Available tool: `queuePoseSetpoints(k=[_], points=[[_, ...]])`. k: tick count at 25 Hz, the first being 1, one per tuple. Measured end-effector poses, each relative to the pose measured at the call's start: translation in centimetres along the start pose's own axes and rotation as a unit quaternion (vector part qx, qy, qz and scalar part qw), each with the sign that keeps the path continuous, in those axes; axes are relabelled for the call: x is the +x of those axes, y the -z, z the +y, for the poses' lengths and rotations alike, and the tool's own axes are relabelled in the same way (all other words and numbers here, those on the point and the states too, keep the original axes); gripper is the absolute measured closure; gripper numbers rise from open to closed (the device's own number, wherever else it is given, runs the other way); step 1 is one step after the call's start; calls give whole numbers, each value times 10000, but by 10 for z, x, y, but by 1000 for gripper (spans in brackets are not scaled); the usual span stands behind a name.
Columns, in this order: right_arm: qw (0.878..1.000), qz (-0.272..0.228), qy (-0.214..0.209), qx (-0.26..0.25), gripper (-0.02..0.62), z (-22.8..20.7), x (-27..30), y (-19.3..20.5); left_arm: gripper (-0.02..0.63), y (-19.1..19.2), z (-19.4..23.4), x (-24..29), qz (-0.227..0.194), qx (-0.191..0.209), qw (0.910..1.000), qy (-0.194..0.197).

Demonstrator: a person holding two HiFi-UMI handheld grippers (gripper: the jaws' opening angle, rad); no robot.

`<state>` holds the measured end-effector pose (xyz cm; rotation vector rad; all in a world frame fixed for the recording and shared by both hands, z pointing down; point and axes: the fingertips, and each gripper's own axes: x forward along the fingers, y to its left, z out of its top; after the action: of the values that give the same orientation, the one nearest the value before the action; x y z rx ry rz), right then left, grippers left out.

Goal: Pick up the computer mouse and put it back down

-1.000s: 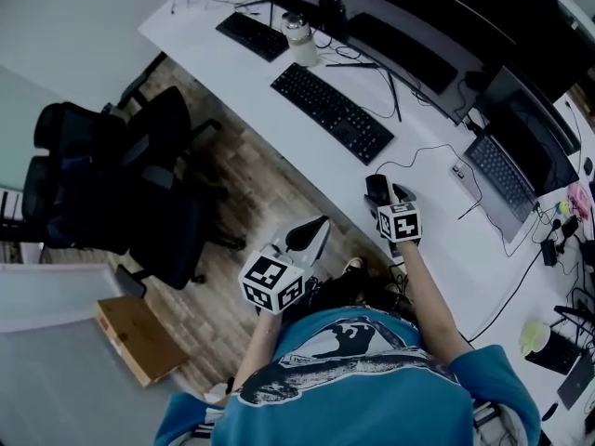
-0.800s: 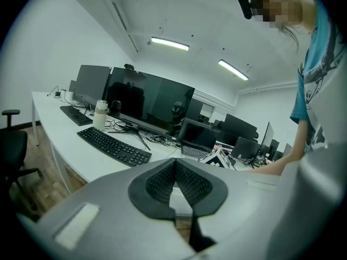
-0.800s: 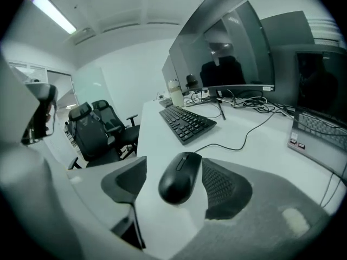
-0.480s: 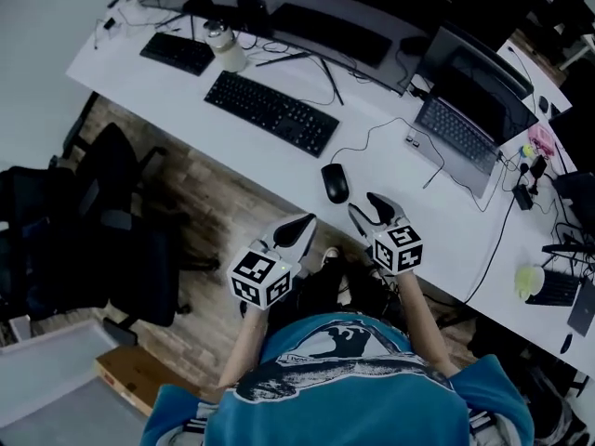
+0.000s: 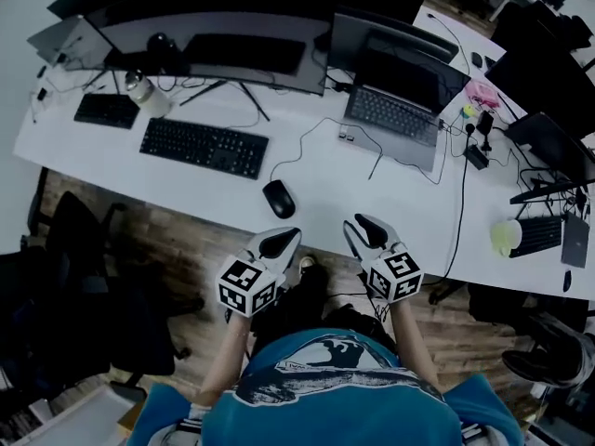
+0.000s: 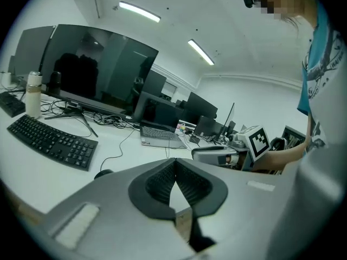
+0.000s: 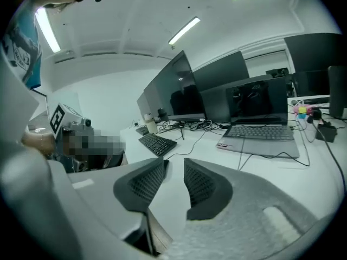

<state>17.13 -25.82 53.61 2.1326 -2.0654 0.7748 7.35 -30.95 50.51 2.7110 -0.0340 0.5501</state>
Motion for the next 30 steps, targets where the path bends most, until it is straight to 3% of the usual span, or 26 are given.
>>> queuePoseSetpoints(k=[12,20,30], points=[[9962,-512,621,329,592,-8,-100,26,592,5,-86,13,51,387,9977,547],[9934,-897,557,449,594,16,-159,47,592,28,-163,-11,-18,601,9953,762],[9908,-1230,555,115,594,64,-230,72,592,72,-227,-57,-145,855,9933,768]])
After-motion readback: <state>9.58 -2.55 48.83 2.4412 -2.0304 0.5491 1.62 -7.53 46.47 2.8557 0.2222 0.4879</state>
